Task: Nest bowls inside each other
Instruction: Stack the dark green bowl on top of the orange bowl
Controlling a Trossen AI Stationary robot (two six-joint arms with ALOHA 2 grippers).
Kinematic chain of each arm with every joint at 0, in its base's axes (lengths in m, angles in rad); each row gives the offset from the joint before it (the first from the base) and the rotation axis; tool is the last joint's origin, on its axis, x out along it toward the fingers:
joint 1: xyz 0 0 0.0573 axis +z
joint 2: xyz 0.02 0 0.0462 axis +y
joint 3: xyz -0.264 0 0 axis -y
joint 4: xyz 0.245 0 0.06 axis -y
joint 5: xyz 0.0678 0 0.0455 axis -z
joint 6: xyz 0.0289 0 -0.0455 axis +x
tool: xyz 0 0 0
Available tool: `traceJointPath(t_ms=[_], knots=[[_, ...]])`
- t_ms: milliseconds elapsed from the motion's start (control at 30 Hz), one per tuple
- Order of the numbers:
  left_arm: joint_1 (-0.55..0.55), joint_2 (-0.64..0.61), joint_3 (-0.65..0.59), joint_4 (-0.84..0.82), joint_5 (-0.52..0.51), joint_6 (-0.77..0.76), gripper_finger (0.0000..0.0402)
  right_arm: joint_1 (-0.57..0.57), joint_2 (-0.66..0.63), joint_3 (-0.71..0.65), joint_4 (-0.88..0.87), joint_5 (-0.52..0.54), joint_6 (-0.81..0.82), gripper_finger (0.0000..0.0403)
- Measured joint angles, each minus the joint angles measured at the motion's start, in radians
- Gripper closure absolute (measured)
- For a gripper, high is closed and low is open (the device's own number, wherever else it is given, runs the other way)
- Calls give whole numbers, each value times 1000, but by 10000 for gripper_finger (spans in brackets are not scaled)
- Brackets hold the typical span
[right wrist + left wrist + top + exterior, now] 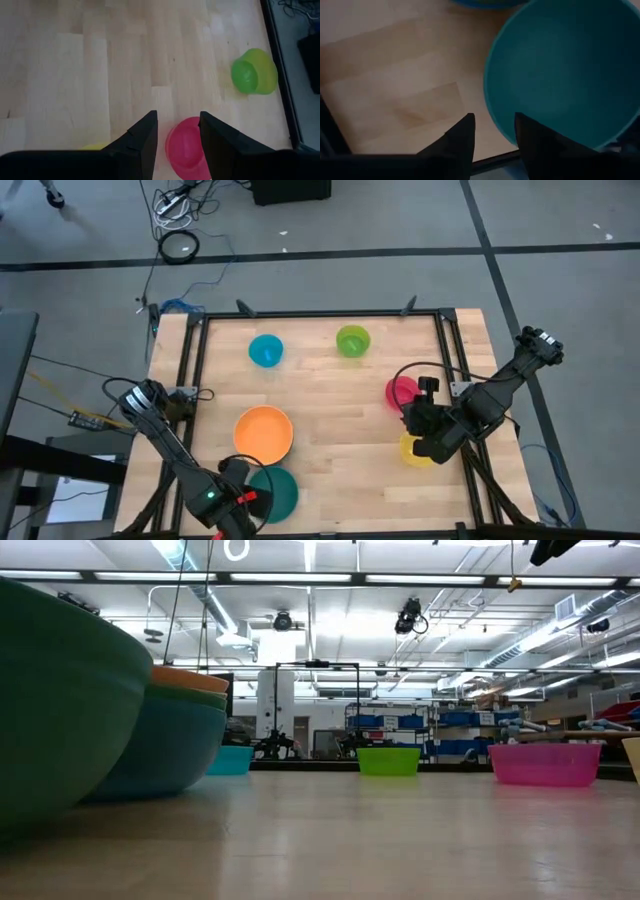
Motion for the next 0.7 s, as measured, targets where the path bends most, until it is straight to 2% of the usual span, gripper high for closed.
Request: traceJointPath(t_ms=[700], knots=[[6, 0, -228, 284, -47, -48, 257, 0, 0, 0, 15, -1, 22, 270]])
